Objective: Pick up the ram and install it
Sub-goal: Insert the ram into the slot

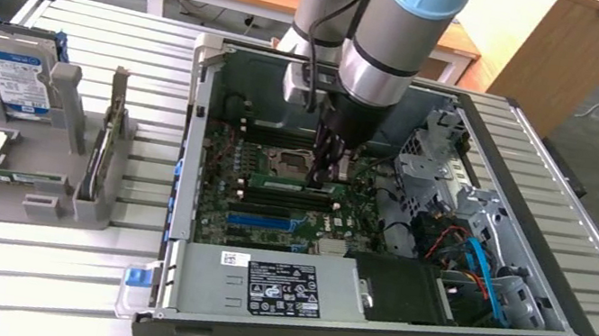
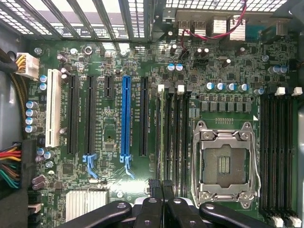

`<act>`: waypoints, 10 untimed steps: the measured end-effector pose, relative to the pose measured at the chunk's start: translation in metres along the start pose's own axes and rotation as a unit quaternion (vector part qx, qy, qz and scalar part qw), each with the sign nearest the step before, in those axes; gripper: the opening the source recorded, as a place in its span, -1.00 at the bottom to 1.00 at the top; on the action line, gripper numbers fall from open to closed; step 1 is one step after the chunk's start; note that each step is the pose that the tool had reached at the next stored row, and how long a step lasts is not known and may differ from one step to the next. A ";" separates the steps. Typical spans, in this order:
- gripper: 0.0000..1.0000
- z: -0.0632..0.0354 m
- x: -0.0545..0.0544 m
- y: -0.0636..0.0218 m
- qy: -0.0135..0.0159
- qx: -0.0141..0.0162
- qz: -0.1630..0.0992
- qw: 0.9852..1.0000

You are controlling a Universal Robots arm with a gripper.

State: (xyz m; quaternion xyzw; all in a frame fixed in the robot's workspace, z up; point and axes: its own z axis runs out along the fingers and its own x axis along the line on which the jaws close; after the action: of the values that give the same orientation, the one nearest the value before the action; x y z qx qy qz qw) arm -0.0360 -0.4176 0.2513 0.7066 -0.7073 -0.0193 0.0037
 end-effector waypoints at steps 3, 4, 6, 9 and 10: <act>-0.76 0.0012 0.000 0.0000 0.000 0.000 0.000 1.000; -0.76 0.0013 0.000 0.0000 0.000 0.000 0.000 1.000; -0.76 0.0013 0.000 0.0000 0.000 0.000 0.000 1.000; -0.76 0.0016 0.000 -0.0001 0.000 0.000 0.000 1.000; -0.76 0.0018 0.000 -0.0001 0.000 0.000 0.000 1.000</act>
State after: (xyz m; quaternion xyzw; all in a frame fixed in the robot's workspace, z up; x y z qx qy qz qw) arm -0.0359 -0.4176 0.2495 0.7066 -0.7073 -0.0192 0.0035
